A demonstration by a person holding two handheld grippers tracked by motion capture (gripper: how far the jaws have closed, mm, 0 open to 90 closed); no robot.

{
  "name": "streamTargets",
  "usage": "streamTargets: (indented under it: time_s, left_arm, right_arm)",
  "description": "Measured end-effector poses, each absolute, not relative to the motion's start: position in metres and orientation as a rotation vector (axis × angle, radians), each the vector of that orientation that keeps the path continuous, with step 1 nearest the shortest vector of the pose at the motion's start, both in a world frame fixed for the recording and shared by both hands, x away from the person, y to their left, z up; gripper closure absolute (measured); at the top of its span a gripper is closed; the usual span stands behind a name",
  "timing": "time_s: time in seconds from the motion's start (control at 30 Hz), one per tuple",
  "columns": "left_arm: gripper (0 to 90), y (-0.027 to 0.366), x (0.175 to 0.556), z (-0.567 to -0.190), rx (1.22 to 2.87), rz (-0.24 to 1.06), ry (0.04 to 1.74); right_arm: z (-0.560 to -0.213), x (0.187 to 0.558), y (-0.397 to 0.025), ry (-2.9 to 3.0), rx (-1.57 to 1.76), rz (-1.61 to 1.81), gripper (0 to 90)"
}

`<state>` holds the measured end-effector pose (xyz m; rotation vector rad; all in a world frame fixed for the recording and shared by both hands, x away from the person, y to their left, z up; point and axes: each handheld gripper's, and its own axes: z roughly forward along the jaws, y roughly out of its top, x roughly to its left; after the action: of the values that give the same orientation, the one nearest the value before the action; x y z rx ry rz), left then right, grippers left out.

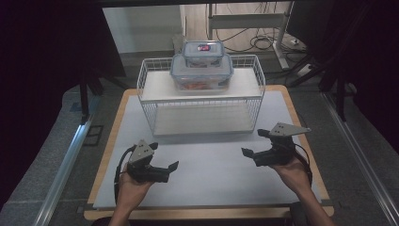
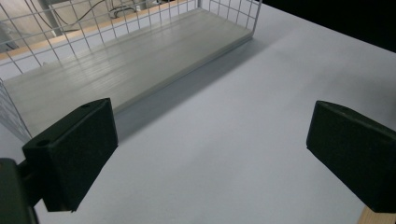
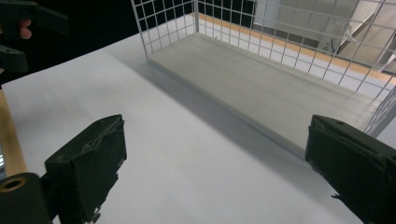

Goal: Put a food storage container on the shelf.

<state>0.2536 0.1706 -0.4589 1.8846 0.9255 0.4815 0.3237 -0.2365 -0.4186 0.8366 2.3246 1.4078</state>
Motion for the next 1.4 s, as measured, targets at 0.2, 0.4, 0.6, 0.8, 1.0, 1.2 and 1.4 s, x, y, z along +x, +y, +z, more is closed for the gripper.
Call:
streamTargets:
  time_s: [0.2,0.4,0.6,0.8,1.0,1.2,1.4]
  left_arm:
    - [1.6,0.174,0.246,-0.465,1.895,0.490,0.940]
    - [1.5,0.183,0.236,-0.469,1.884,0.510,0.964]
    - [1.3,0.191,0.227,-0.474,1.874,0.533,0.994]
    - [1.2,0.196,0.219,-0.477,1.883,0.573,1.010]
    - [1.1,0.199,0.213,-0.479,1.885,0.592,1.017]
    - [0.5,0.203,0.209,-0.484,1.882,0.604,1.037]
    - [0.0,0.207,0.206,-0.491,1.871,0.608,1.056]
  right_arm:
    - [-0.424,0.317,-0.240,2.312,0.834,1.392,5.2]
    - [-0.432,0.310,-0.247,2.300,0.847,1.359,4.3]
    - [-0.442,0.303,-0.256,2.292,0.865,1.338,4.2]
    - [-0.451,0.296,-0.263,2.287,0.855,1.314,4.2]
    - [-0.459,0.290,-0.268,2.289,0.856,1.285,4.2]
    - [-0.465,0.285,-0.273,2.288,0.888,1.277,4.1]
    - [-0.475,0.282,-0.277,2.295,0.916,1.235,3.7]
